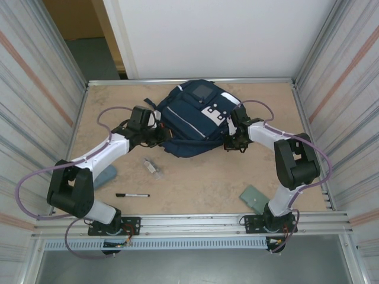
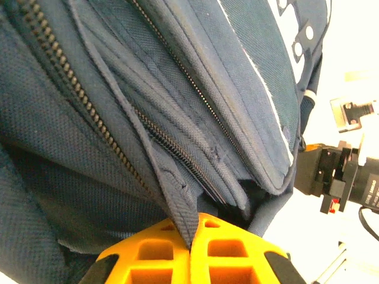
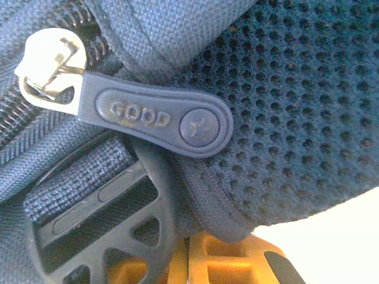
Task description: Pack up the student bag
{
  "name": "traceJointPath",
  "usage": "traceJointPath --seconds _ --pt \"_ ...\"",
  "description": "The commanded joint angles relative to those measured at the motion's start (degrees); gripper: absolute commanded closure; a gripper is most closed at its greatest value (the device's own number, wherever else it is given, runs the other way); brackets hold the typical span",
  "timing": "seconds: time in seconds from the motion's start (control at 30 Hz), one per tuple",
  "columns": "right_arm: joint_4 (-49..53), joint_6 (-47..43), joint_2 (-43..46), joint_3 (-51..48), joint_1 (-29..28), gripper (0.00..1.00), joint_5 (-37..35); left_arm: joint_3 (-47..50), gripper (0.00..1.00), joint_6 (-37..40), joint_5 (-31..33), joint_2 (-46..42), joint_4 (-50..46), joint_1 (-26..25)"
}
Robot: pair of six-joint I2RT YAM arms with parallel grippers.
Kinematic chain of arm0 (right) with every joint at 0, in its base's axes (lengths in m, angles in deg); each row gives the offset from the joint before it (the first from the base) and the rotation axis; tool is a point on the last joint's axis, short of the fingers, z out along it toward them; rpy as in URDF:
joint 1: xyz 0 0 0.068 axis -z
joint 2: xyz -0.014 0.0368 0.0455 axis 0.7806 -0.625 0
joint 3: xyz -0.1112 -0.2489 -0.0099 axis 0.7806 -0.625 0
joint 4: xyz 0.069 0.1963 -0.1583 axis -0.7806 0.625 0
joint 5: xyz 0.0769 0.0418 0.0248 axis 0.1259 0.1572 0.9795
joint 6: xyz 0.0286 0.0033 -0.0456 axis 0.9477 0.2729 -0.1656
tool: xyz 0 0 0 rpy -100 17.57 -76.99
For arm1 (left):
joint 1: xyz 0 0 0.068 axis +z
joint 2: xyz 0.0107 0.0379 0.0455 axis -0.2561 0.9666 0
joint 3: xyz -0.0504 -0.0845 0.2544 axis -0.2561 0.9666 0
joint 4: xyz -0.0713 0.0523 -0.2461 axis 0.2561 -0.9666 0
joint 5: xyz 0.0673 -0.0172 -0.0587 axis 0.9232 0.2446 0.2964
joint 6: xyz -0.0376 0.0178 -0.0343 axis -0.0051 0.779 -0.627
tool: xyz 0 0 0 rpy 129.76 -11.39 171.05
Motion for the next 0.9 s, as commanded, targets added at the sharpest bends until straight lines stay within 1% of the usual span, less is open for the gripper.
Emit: traceJointPath --seconds 0.0,0.1,0.2,0.23,0.27,0.33,0.37,0.43,0.5,0.6,0.67,0.77,0.87 --pt "0.3 -0.4 -0.7 -0.6 2.8 0.94 -9.2 -0.3 1.00 2.8 -4.6 -1.0 5.0 1.0" --pt "0.4 -0.9 0.3 -1.0 2.9 0.92 -8.7 0.4 1.00 3.7 -2.9 -1.8 5.4 -1.1" --pt "0.1 -0.2 2.9 -2.1 2.8 0.90 -7.9 2.2 1.00 2.3 -2.6 -3.0 7.9 -4.1" --pt "-0.1 0.0 3.9 -2.4 2.9 0.87 -7.9 3.0 1.00 2.1 -2.2 -3.5 9.0 -5.3" --pt "-0.2 0.5 4.9 -2.7 2.9 0.82 -8.1 3.6 0.96 2.2 -2.0 -3.8 9.8 -6.5" --pt "0.0 0.7 7.5 -3.4 2.7 0.73 -8.4 4.3 0.79 2.9 -0.9 -5.1 9.7 -8.6" --pt "0.3 0.9 8.7 -3.7 2.6 0.69 -8.8 4.4 0.74 3.2 0.0 -5.8 8.6 -9.4" --pt "1.0 1.0 11.7 -4.3 2.5 0.66 -10.1 4.1 0.68 4.8 0.7 -7.5 5.6 -10.0" --pt "1.8 1.2 14.8 -5.0 2.6 0.62 -11.9 4.0 0.63 7.0 2.3 -10.0 2.2 -10.1" --pt "2.5 2.3 20.2 -6.0 2.5 0.55 -13.4 3.3 0.57 9.4 8.5 -13.3 -2.9 -9.8" --pt "1.8 3.1 23.3 -6.8 2.5 0.51 -12.9 3.2 0.53 9.6 12.2 -14.4 -3.9 -9.6" --pt "0.2 3.9 27.4 -7.3 2.2 0.47 -11.4 2.0 0.51 9.3 14.3 -13.2 -3.9 -9.3" --pt "-0.2 4.5 30.3 -7.2 1.8 0.46 -11.5 -1.3 0.50 8.5 14.6 -8.9 -4.6 -8.8"
